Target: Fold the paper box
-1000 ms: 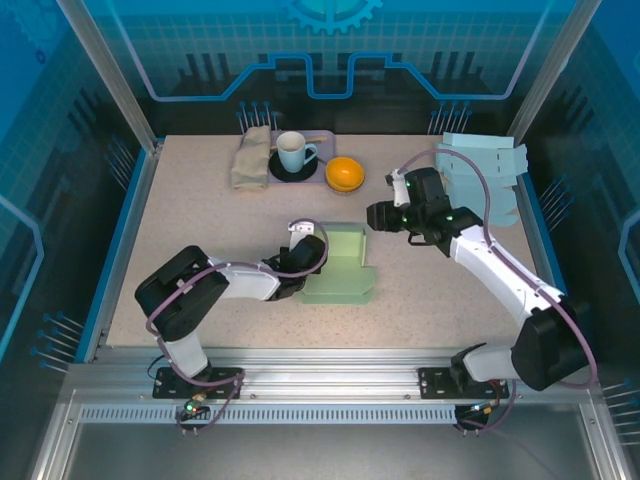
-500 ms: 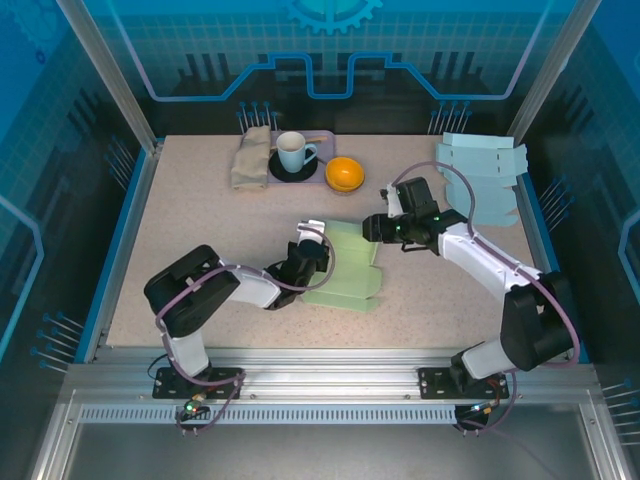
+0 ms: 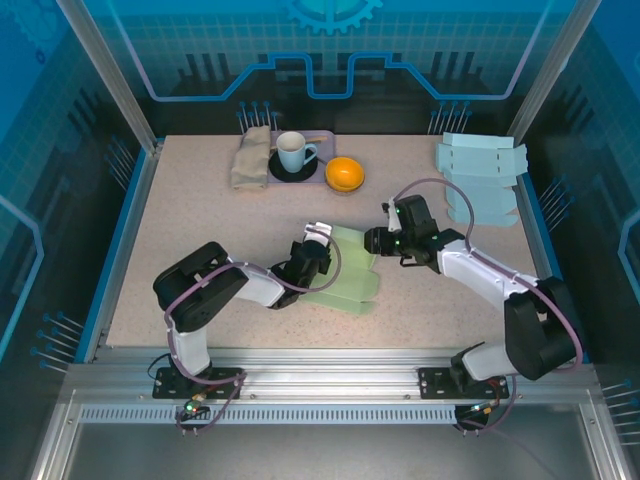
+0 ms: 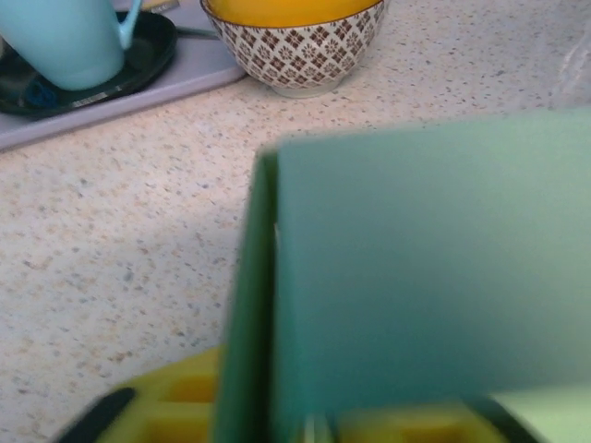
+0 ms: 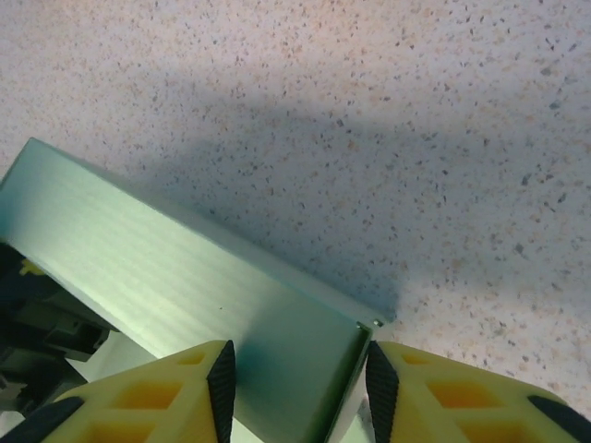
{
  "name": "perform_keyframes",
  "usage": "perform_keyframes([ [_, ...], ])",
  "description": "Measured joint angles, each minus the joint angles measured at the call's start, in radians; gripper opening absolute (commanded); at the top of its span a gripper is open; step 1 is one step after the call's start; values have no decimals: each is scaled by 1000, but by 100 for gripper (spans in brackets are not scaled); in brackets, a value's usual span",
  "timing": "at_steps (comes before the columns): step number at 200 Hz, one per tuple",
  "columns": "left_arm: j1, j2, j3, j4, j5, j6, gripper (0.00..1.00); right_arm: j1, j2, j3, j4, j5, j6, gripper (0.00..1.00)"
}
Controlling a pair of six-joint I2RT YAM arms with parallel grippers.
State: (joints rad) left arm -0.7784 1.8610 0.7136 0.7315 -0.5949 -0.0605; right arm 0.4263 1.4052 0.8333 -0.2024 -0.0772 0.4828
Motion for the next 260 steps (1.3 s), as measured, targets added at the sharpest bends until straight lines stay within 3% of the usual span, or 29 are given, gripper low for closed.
perform_keyframes([
  [50,-1,-47,-1,-91,85,15,48,43,-24,-24,14,82,12,43],
  [99,-1,-297,-114,-192,123,-4,48,63,-24,-24,14,127,15,43],
  [126,15,-475,-168,-304,158,-93,49,65,-24,-24,14,138,14,44],
  [146,80,-553,-138,-417,228,-211,45,67,-25,-23,13,148,9,44],
  [182,206,-522,17,-554,386,-422,44,71,-25,-23,13,153,-9,44],
  [222,206,-411,107,-571,531,-568,42,71,-28,-23,13,153,-16,44],
  [260,193,-309,131,-595,586,-651,38,71,-29,-23,13,153,-16,44],
])
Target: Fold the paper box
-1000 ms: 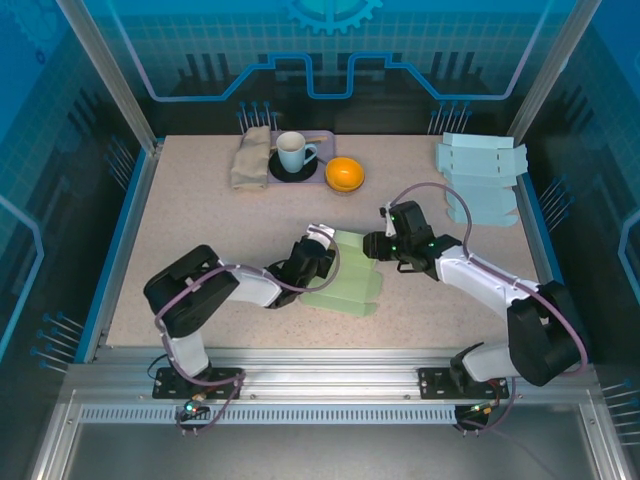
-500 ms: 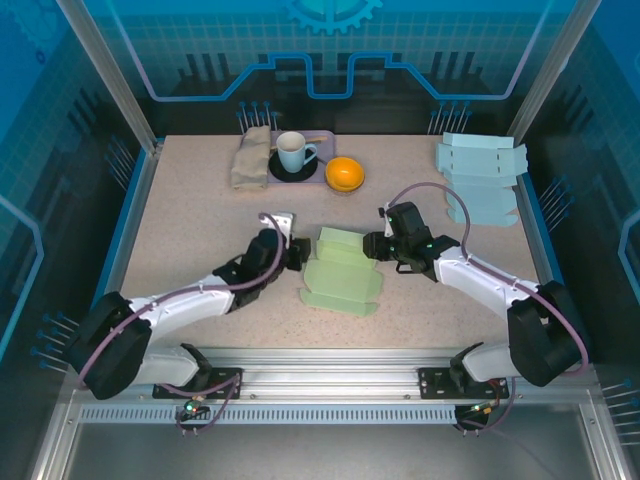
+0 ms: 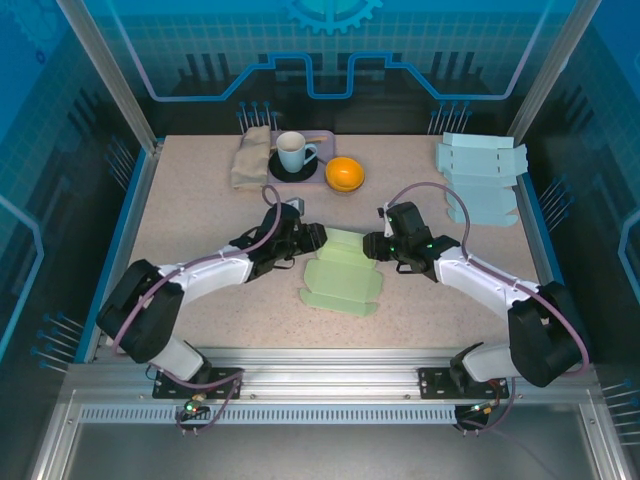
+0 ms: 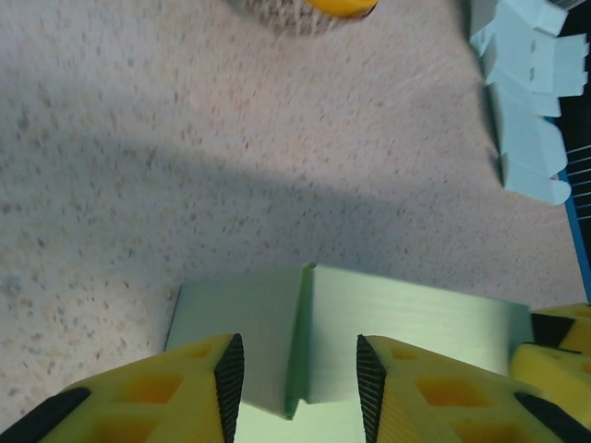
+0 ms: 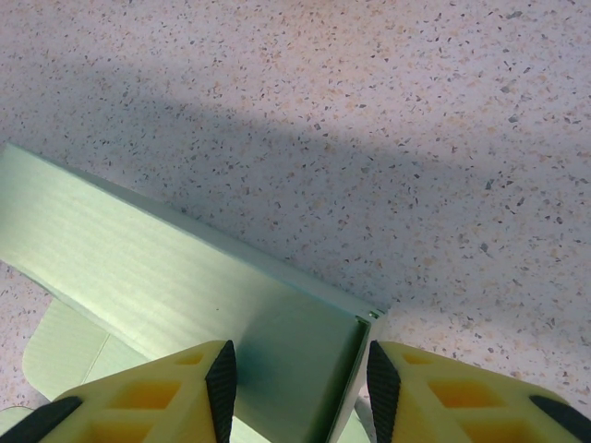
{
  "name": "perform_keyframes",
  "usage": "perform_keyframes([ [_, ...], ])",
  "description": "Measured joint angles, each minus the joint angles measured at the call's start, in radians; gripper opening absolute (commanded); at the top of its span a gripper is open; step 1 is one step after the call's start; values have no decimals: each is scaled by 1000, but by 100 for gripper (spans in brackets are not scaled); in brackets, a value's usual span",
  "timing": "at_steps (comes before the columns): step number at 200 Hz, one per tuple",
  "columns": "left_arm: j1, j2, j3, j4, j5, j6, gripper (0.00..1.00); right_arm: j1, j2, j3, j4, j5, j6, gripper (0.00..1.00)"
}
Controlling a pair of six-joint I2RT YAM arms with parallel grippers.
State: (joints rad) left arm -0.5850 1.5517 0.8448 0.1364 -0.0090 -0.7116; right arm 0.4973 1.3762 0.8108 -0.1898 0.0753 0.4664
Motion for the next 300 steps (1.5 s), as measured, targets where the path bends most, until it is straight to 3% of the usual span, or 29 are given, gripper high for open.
perform_keyframes([
  [33,-28,31,19,-7,-1,-47,35,0,0,0,-4,5,-1,44],
  [98,-41,85,67,2,-41,-121,20,0,4,0,-3,45,-3,44],
  [181,-41,146,117,30,-86,-182,8,-1,23,0,27,83,-3,44],
  [225,-41,153,157,-23,-100,-172,17,-1,25,0,31,90,1,44],
  [247,-41,154,209,-128,-103,-136,31,0,25,1,31,95,10,43],
  [300,-39,68,244,-380,-127,-64,40,0,25,1,27,100,47,43],
])
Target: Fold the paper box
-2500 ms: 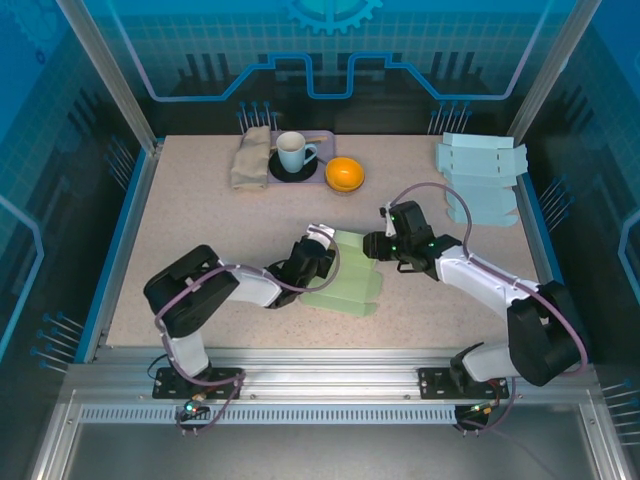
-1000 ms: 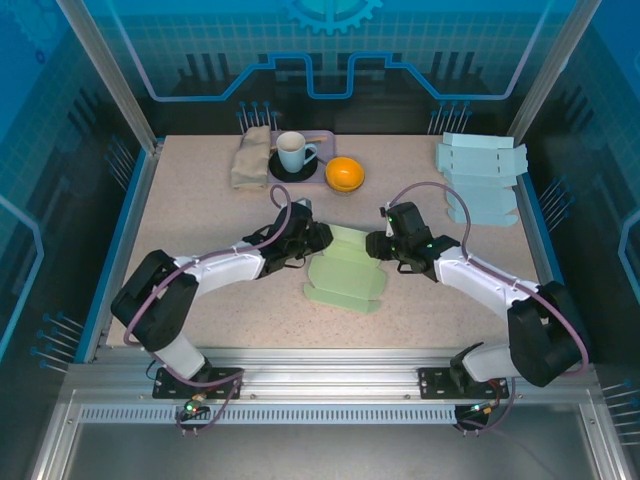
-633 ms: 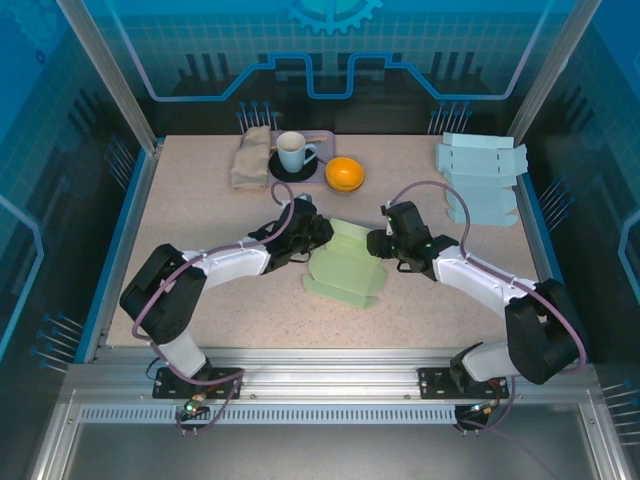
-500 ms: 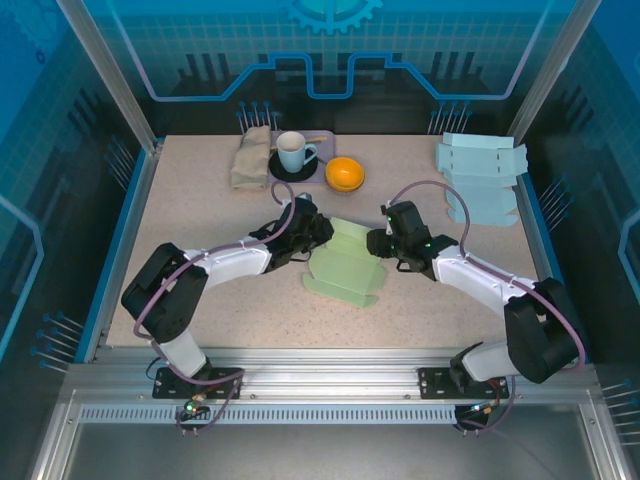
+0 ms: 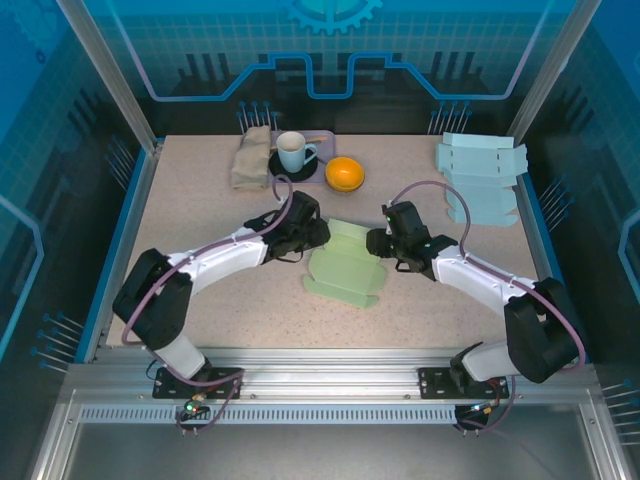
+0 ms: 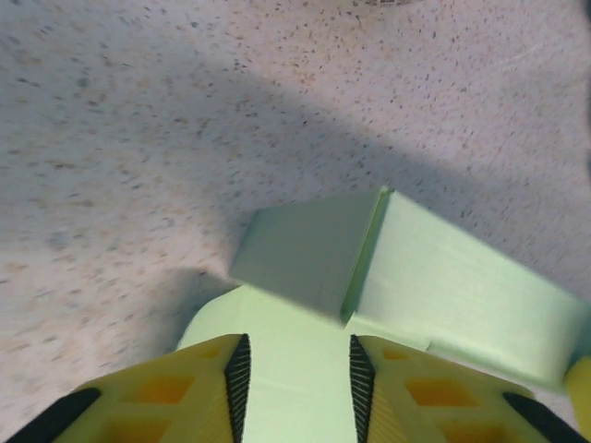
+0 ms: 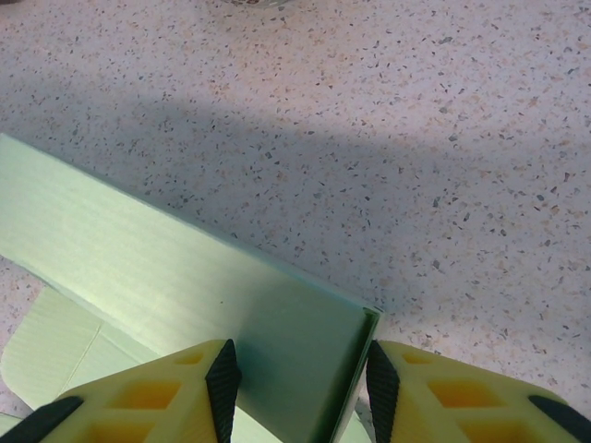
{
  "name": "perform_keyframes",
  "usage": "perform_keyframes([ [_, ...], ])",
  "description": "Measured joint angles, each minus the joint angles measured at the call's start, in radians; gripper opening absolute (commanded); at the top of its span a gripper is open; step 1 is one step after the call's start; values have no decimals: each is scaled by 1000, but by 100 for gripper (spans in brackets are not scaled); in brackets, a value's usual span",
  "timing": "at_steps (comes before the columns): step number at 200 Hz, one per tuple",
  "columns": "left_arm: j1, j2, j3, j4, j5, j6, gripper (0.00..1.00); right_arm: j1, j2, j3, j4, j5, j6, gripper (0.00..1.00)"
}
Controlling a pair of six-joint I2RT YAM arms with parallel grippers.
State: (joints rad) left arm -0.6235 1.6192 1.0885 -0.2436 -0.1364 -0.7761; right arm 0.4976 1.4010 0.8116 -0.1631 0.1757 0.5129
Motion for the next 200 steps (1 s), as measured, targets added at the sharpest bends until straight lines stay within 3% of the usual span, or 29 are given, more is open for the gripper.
perform_keyframes([
  [51,2,-229,-243,-12,58,16,48,0,0,0,0,0,23,43],
  [88,-42,-231,-470,92,142,-53,51,0,0,0,0,0,34,43],
  [125,-69,-190,-494,220,162,-96,48,0,0,0,0,0,42,43],
  [149,-70,-132,-486,288,164,-117,40,0,-1,-3,3,0,46,43],
  [180,-84,-76,-449,313,161,-140,1,0,-7,-10,7,0,48,45],
  [200,-85,-79,-417,281,137,-117,0,0,-20,-14,0,-3,48,48],
])
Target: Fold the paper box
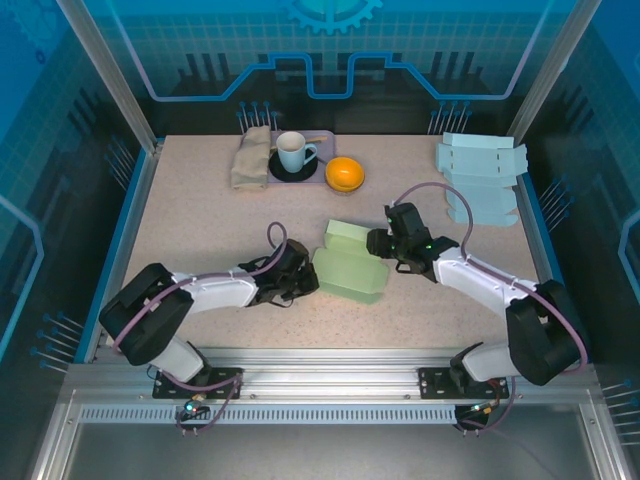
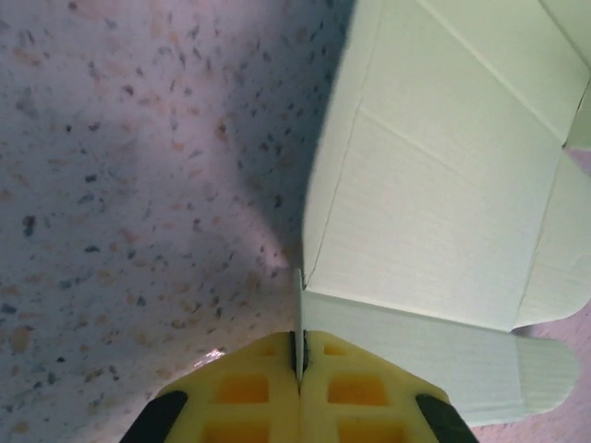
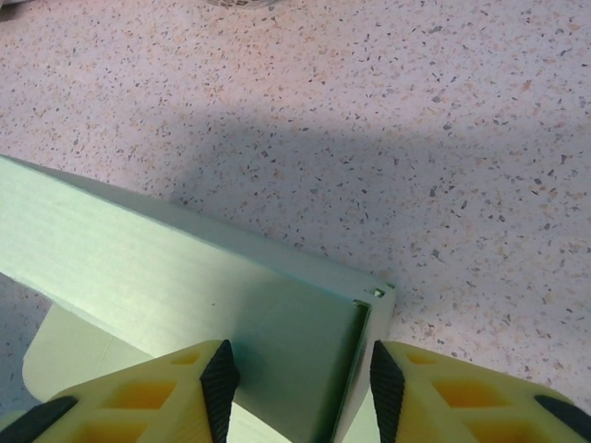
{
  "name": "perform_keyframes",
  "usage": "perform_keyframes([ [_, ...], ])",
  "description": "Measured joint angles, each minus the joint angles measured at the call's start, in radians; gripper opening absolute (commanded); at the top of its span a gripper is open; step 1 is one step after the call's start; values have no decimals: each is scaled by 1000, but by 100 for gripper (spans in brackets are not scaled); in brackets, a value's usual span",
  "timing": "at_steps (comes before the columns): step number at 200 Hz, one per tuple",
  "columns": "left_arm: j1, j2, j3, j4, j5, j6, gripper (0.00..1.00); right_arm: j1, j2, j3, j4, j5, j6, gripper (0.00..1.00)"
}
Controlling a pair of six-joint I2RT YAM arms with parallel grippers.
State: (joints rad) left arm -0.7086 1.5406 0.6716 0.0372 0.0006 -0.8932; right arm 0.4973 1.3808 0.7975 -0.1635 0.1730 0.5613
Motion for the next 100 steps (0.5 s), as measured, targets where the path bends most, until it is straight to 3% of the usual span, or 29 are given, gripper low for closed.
perform_keyframes([
  [51,-2,-167,163,-313,-194,208,0,-55,-154,10,-130,-56,-41,56],
  [100,-2,-343,388,-693,-407,563,0,-161,-367,141,-242,-87,-178,60],
])
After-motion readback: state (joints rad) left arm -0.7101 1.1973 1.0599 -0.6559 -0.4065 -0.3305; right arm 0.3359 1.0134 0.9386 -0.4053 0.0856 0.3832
